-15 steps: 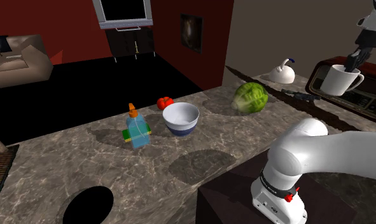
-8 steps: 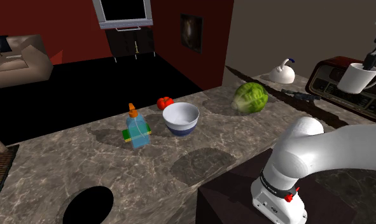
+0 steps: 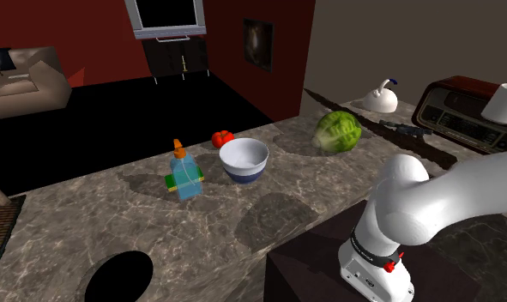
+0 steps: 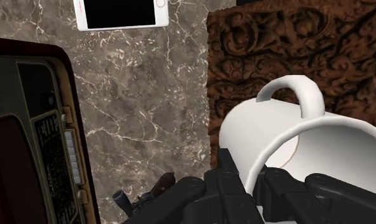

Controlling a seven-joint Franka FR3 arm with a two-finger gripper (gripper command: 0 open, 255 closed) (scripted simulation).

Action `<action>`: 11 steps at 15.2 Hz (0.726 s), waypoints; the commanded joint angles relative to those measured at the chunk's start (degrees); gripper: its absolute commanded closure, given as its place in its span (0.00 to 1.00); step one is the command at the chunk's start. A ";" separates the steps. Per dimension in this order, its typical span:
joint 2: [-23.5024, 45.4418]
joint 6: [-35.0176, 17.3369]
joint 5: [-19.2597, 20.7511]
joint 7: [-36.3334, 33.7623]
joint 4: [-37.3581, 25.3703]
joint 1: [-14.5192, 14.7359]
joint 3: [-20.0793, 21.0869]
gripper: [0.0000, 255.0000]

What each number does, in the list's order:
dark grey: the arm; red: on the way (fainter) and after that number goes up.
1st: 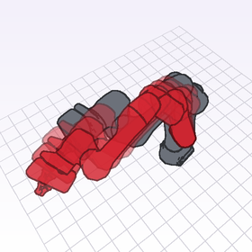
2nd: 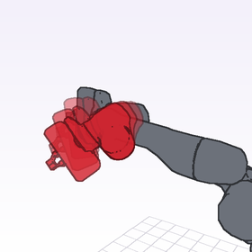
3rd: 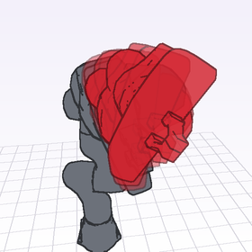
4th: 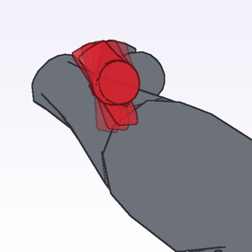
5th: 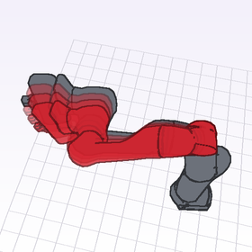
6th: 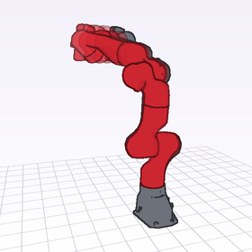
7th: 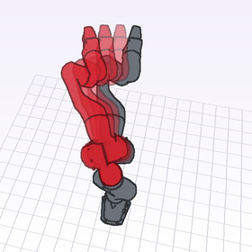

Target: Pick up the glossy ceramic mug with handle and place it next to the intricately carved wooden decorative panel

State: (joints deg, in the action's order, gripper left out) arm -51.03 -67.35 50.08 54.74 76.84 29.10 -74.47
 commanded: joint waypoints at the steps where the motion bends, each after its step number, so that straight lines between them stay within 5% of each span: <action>1: 0.39 1.21 1.86 3.59 -7.79 5.85 -4.59 1.00; 2: 0.34 2.27 3.37 6.25 -13.88 10.47 -7.94 1.00; 11: -3.15 -3.49 3.99 3.10 -2.88 4.45 -6.30 1.00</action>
State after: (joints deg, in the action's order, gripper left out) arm -53.68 -69.97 53.96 58.28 72.37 34.41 -80.94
